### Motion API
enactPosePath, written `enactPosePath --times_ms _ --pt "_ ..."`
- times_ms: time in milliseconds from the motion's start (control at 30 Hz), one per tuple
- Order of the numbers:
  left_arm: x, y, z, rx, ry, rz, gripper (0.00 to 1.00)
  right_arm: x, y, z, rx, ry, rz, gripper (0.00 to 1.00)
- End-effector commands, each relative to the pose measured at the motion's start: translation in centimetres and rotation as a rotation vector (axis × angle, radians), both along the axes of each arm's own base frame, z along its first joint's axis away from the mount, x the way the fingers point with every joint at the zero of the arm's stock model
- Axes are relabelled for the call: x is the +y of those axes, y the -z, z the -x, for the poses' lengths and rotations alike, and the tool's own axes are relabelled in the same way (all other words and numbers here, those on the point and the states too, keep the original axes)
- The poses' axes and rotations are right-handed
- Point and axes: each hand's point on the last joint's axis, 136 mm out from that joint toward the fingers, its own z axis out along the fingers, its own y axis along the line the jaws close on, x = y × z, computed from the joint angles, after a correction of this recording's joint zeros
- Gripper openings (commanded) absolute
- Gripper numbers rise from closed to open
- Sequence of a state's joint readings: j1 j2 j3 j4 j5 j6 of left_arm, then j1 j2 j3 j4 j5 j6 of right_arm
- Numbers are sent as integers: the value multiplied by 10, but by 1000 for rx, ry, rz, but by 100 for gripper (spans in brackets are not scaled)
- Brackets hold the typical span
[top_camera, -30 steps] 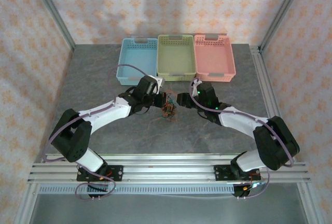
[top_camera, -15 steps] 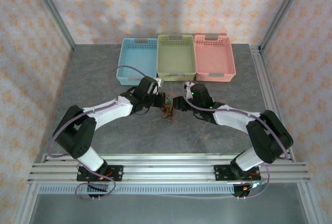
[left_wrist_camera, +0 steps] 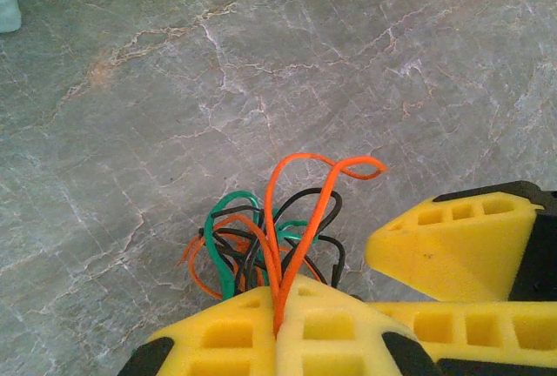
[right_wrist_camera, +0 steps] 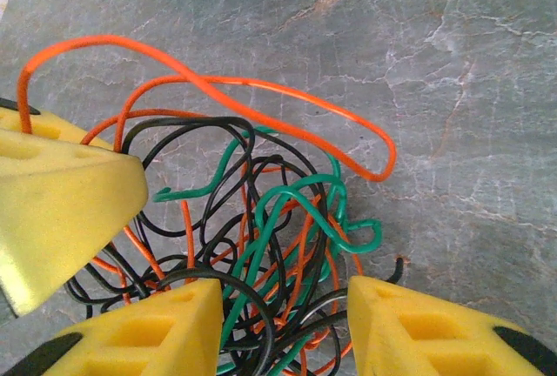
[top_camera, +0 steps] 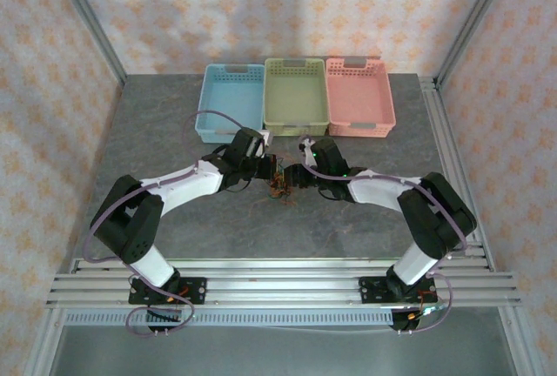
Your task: Untangle the cables
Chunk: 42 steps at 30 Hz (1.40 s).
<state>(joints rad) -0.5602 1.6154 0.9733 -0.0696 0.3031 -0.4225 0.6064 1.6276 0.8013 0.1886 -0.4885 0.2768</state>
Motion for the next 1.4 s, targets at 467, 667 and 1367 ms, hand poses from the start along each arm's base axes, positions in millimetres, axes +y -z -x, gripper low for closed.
enactPosePath --times_ms 467,667,1367 --pt "-4 -6 -12 -19 -18 30 0 18 5 3 61 -52 -32 33" --pt "-4 -5 -12 -16 -19 30 0 19 6 3 66 -56 -36 29" --pt "40 0 -19 -25 -185 -103 0 -32 -11 -18 -105 165 137 0"
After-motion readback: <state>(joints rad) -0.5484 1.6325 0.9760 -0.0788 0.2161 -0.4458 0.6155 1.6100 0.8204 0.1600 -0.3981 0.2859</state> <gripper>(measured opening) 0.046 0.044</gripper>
